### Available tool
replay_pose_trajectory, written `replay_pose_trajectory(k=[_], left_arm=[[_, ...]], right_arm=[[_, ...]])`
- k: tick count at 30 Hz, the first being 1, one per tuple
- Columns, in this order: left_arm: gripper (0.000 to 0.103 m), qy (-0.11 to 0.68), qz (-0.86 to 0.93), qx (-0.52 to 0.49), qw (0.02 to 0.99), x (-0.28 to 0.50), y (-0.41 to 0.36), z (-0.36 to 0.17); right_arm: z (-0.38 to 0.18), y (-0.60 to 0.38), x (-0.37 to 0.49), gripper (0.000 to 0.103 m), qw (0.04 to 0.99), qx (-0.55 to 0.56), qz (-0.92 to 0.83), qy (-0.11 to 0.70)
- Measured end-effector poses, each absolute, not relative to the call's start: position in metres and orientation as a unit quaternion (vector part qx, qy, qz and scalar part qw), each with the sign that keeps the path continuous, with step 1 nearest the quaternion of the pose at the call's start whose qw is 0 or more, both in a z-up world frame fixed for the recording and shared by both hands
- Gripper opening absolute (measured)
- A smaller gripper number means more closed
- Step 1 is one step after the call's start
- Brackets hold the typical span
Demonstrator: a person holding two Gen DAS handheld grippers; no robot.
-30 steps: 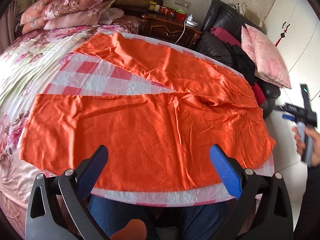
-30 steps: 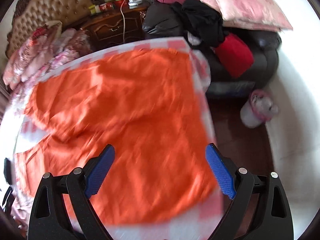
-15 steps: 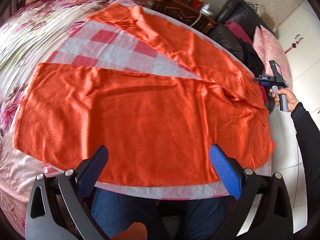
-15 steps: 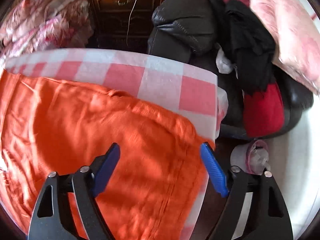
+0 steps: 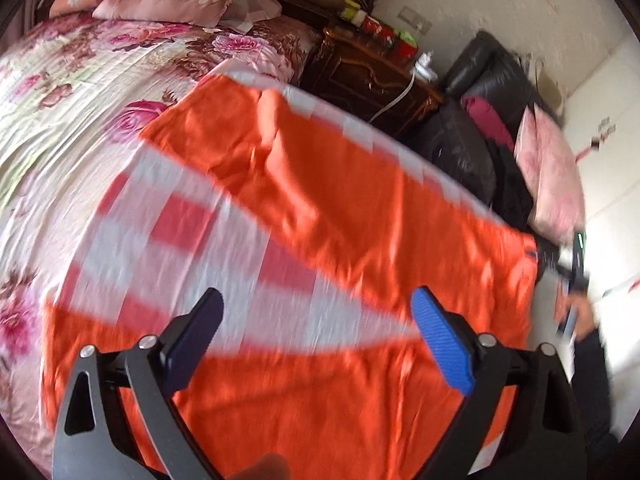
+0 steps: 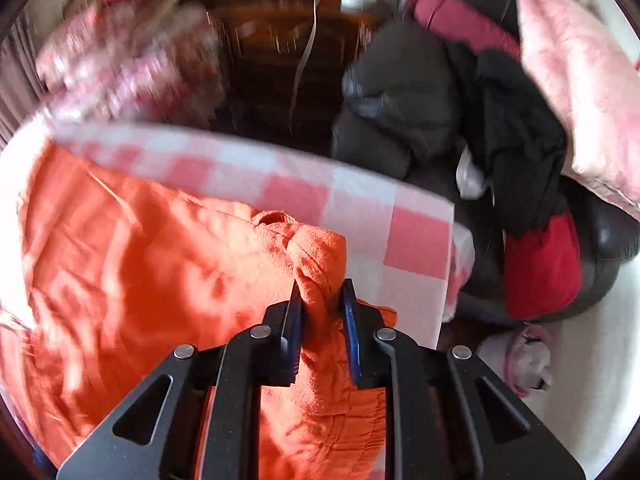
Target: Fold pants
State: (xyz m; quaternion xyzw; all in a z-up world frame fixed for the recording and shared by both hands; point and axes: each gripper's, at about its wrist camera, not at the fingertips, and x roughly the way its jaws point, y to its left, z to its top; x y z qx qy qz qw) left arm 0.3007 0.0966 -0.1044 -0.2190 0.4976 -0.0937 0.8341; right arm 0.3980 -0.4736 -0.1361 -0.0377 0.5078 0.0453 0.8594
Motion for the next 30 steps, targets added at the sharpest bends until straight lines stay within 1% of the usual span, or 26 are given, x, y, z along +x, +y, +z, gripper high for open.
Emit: replay_pose_trajectory(k=[2, 3, 4, 6, 9, 10, 13, 16, 21, 22, 24, 25, 26, 27, 30], left_arm=[[0.089, 0.498, -0.088, -0.263, 0.822, 0.344, 0.111, -0.106], [0.084, 0.499, -0.082, -0.279, 0.816, 0.361, 0.117, -0.108], [0.082, 0.501, -0.069, -0.296, 0.81, 0.386, 0.126, -0.111], [0.079, 0.506, -0.048, -0.304, 0.806, 0.427, 0.136, -0.118], [0.075, 0.525, -0.033, -0.334, 0.782, 0.482, 0.153, -0.141], [0.07, 0.535, -0.028, -0.36, 0.764, 0.502, 0.158, -0.153], [0.069, 0.551, -0.016, -0.383, 0.741, 0.529, 0.161, -0.174], [0.069, 0.571, -0.015, -0.385, 0.724, 0.549, 0.154, -0.188], [0.069, 0.587, 0.01, -0.381, 0.714, 0.555, 0.151, -0.195], [0.063, 0.598, 0.014, -0.374, 0.708, 0.556, 0.15, -0.199], [0.062, 0.605, 0.015, -0.362, 0.709, 0.558, 0.147, -0.2], [0.059, 0.605, 0.011, -0.365, 0.707, 0.559, 0.146, -0.2], [0.055, 0.604, -0.003, -0.377, 0.702, 0.56, 0.145, -0.201], [0.047, 0.605, -0.01, -0.38, 0.7, 0.562, 0.144, -0.202], [0.036, 0.61, -0.016, -0.37, 0.701, 0.565, 0.137, -0.207]], right_arm=[[-0.112, -0.465, 0.371, 0.019, 0.88, -0.026, 0.073, 0.468], [-0.098, -0.458, 0.353, 0.019, 0.889, -0.023, 0.094, 0.448], [-0.087, -0.45, 0.335, 0.019, 0.895, -0.022, 0.112, 0.431], [-0.071, -0.438, 0.306, 0.019, 0.902, -0.023, 0.138, 0.408], [-0.054, -0.419, 0.255, 0.019, 0.907, -0.027, 0.192, 0.374], [-0.05, -0.413, 0.242, 0.019, 0.907, -0.03, 0.204, 0.367], [-0.044, -0.391, 0.198, 0.019, 0.903, -0.051, 0.241, 0.351], [-0.037, -0.381, 0.172, 0.019, 0.899, -0.057, 0.263, 0.345], [-0.032, -0.379, 0.146, 0.019, 0.896, -0.053, 0.278, 0.341], [-0.032, -0.379, 0.141, 0.019, 0.896, -0.05, 0.28, 0.341], [-0.03, -0.382, 0.138, 0.019, 0.896, -0.041, 0.283, 0.341], [-0.029, -0.383, 0.137, 0.019, 0.896, -0.039, 0.284, 0.34], [-0.027, -0.383, 0.135, 0.019, 0.896, -0.037, 0.284, 0.339], [-0.024, -0.383, 0.133, 0.019, 0.896, -0.035, 0.285, 0.338], [-0.02, -0.385, 0.132, 0.019, 0.897, -0.032, 0.284, 0.336]])
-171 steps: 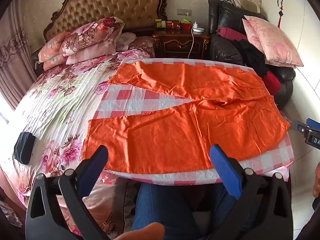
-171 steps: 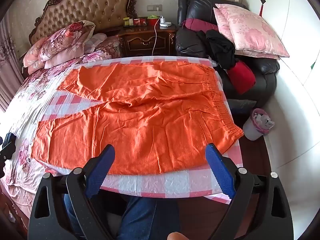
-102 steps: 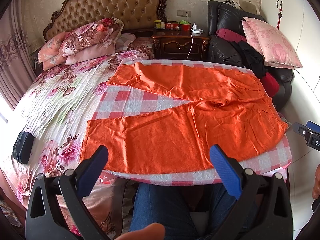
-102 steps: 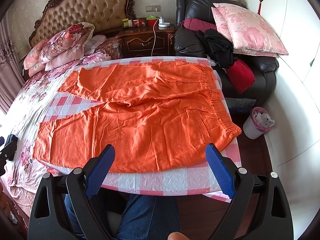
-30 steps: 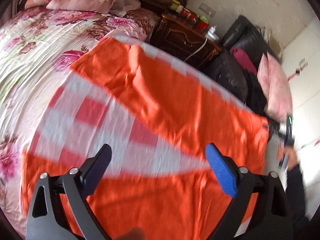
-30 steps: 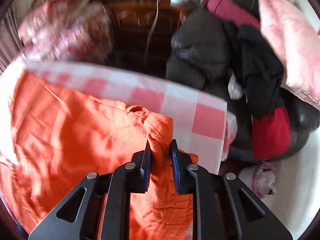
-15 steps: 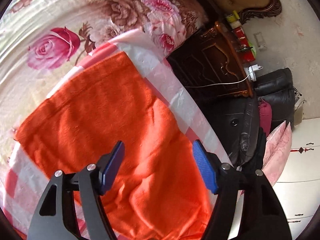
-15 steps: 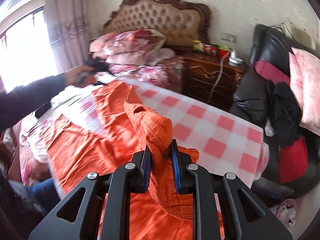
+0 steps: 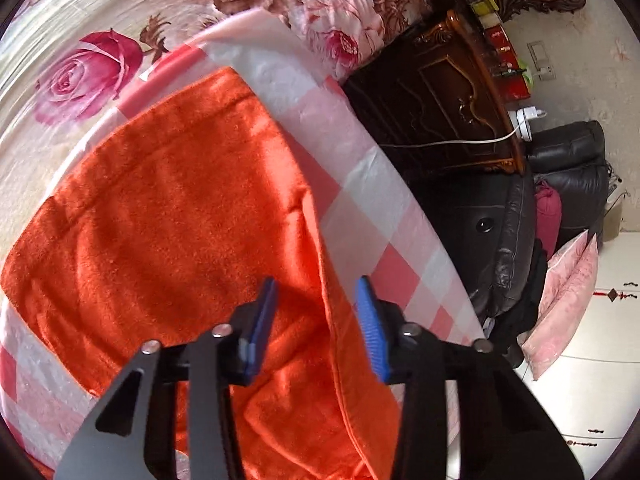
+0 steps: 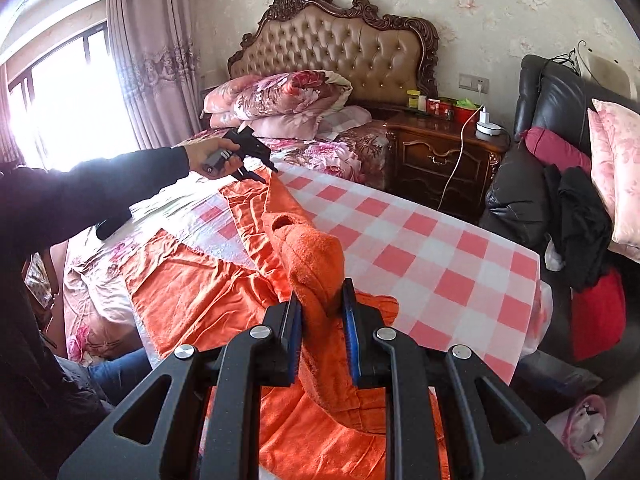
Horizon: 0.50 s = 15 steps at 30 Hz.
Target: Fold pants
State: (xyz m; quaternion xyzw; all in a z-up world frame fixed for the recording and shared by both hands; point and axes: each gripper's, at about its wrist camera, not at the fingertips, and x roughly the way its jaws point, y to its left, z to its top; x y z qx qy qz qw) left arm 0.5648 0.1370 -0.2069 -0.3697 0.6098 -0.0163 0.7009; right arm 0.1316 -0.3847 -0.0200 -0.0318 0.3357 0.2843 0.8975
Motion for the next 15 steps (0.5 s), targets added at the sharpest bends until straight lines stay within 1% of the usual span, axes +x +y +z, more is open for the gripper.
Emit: replay_pose_trajectory(k=[2, 3, 7, 9, 11, 12, 13, 15], left_arm=[[0.018, 0.612, -0.032, -0.378, 0.694, 0.566, 0.134, -0.21], [0.002, 0.614, -0.035, -0.376, 0.693, 0.566, 0.133, -0.21], [0.001, 0.588, -0.045, -0.377, 0.714, 0.557, 0.143, -0.181], [0.001, 0.568, -0.052, -0.384, 0.726, 0.55, 0.152, -0.155], [0.001, 0.533, -0.068, -0.409, 0.737, 0.53, 0.168, -0.12], [0.001, 0.517, -0.079, -0.422, 0.741, 0.515, 0.175, -0.106], [0.001, 0.488, -0.096, -0.444, 0.745, 0.484, 0.187, -0.086], [0.001, 0.458, -0.111, -0.459, 0.753, 0.438, 0.197, -0.065]], right_arm=[[-0.019, -0.384, 0.131, 0.019, 0.896, -0.035, 0.285, 0.338], [-0.018, -0.382, 0.13, 0.019, 0.896, -0.037, 0.284, 0.339], [-0.017, -0.381, 0.132, 0.019, 0.904, -0.059, 0.245, 0.346], [-0.017, -0.385, 0.139, 0.019, 0.91, -0.063, 0.225, 0.343], [-0.016, -0.388, 0.15, 0.019, 0.921, -0.09, 0.181, 0.332], [-0.017, -0.39, 0.156, 0.019, 0.925, -0.106, 0.157, 0.328], [-0.018, -0.392, 0.159, 0.019, 0.929, -0.11, 0.142, 0.325], [-0.02, -0.396, 0.155, 0.019, 0.933, -0.109, 0.126, 0.318]])
